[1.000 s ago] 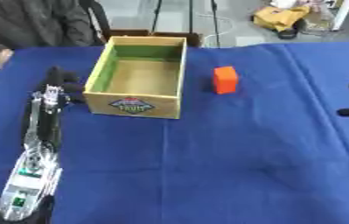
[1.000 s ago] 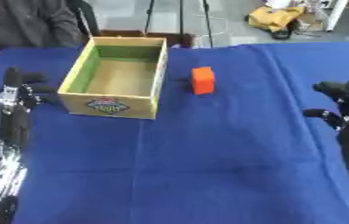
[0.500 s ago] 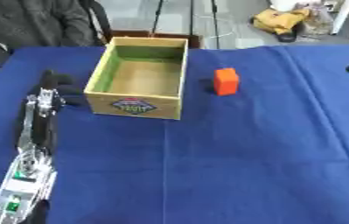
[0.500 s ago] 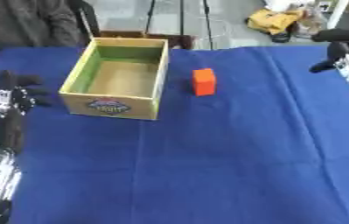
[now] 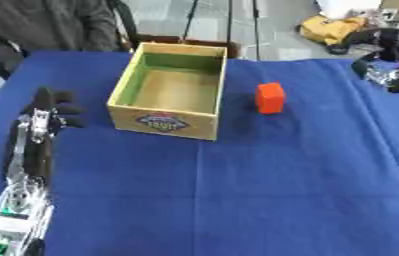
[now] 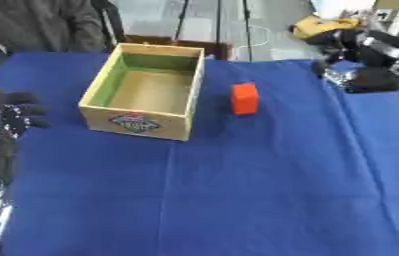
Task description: Pick up objects on the table and place them in the box.
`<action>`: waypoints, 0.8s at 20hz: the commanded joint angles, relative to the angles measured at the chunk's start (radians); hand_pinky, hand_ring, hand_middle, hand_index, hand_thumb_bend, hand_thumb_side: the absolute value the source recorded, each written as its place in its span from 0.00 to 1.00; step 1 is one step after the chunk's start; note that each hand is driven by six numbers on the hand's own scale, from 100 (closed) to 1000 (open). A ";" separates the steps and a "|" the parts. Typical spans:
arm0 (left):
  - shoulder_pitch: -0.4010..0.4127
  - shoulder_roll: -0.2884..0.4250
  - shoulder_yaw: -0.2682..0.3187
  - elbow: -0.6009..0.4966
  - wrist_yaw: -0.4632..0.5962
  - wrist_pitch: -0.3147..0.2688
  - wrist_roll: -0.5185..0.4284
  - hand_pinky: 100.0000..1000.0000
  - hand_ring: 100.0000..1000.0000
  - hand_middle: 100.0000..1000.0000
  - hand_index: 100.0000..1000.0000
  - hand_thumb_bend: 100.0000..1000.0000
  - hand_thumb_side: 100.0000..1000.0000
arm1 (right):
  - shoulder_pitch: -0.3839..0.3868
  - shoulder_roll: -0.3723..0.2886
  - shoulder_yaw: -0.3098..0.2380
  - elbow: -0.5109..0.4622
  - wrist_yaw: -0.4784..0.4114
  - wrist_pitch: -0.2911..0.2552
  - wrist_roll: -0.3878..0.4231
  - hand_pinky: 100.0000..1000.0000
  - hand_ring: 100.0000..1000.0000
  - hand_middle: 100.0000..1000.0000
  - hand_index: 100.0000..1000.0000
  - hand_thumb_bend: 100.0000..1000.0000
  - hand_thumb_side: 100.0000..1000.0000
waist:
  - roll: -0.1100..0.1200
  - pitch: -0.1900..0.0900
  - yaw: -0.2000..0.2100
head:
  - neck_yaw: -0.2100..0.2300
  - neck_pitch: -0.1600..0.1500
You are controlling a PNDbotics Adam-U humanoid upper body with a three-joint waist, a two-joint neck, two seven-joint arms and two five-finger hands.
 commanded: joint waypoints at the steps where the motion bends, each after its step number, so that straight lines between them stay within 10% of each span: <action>1: -0.022 0.004 -0.009 -0.027 0.001 -0.001 -0.012 0.47 0.56 0.56 0.64 0.59 0.82 | -0.054 0.014 -0.012 0.091 0.130 -0.059 -0.018 0.90 1.00 0.92 0.91 0.15 0.29 | -0.004 -0.010 0.018 | -0.027 -0.018; 16: -0.051 -0.013 -0.032 -0.037 0.011 0.000 -0.041 0.47 0.56 0.56 0.64 0.60 0.82 | -0.108 0.070 -0.013 0.213 0.302 -0.149 -0.062 0.91 1.00 0.91 0.92 0.20 0.33 | -0.008 0.018 0.127 | -0.105 -0.049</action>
